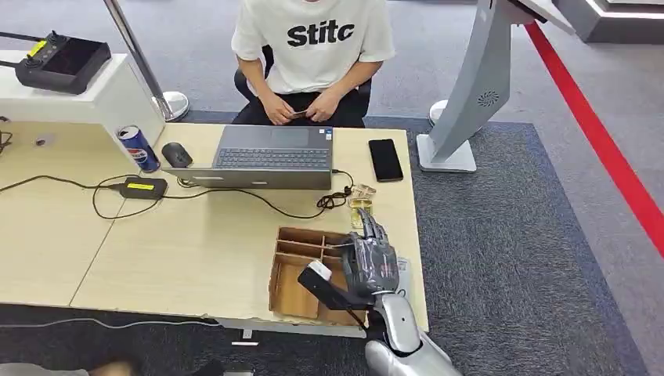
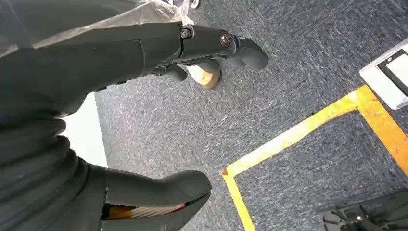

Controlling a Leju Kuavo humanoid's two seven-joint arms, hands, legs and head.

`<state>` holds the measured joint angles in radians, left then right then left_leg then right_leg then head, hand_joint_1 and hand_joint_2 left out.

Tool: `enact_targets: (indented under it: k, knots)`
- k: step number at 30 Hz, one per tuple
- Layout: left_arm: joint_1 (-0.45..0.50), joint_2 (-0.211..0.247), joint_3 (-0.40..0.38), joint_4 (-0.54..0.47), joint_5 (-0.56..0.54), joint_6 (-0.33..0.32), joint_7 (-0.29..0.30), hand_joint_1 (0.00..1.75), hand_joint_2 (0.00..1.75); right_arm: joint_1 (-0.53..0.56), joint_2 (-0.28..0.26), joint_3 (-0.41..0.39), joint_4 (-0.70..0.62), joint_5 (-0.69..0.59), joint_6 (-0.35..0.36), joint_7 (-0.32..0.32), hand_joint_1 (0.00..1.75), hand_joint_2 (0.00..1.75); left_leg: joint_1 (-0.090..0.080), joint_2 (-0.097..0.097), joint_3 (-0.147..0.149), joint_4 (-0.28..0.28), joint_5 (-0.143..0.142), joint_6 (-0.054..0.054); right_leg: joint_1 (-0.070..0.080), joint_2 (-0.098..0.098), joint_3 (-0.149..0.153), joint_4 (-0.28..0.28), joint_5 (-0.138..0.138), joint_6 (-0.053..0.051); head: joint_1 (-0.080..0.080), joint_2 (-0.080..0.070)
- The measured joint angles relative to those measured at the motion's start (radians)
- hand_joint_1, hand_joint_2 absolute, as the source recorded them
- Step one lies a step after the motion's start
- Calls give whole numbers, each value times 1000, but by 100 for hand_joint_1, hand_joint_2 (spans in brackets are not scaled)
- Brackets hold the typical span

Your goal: Pass the card to the sensor for recognition and then transmit it.

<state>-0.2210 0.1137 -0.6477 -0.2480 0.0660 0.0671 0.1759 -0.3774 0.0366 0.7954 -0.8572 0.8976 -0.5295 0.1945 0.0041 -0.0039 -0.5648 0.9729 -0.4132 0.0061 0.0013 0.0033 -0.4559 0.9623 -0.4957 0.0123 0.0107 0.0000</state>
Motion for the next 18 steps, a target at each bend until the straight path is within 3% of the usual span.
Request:
enact_targets:
  k: [11, 18]
  knots:
    - [0, 0, 0, 0, -2, -1, 0, 0, 175, -2, 3, 0, 15, -17, -10, -16, 175, 175, 0, 0, 0, 0, 0, 0, 0, 0, 0, 0, 0, 0, 0, 0]
    - [3, 0, 0, 0, -1, 1, -5, 0, 175, 3, 0, -9, 0, -30, -58, -35, 175, 175, 0, 0, 0, 0, 0, 0, 0, 0, 0, 0, 0, 0, 0, 0]
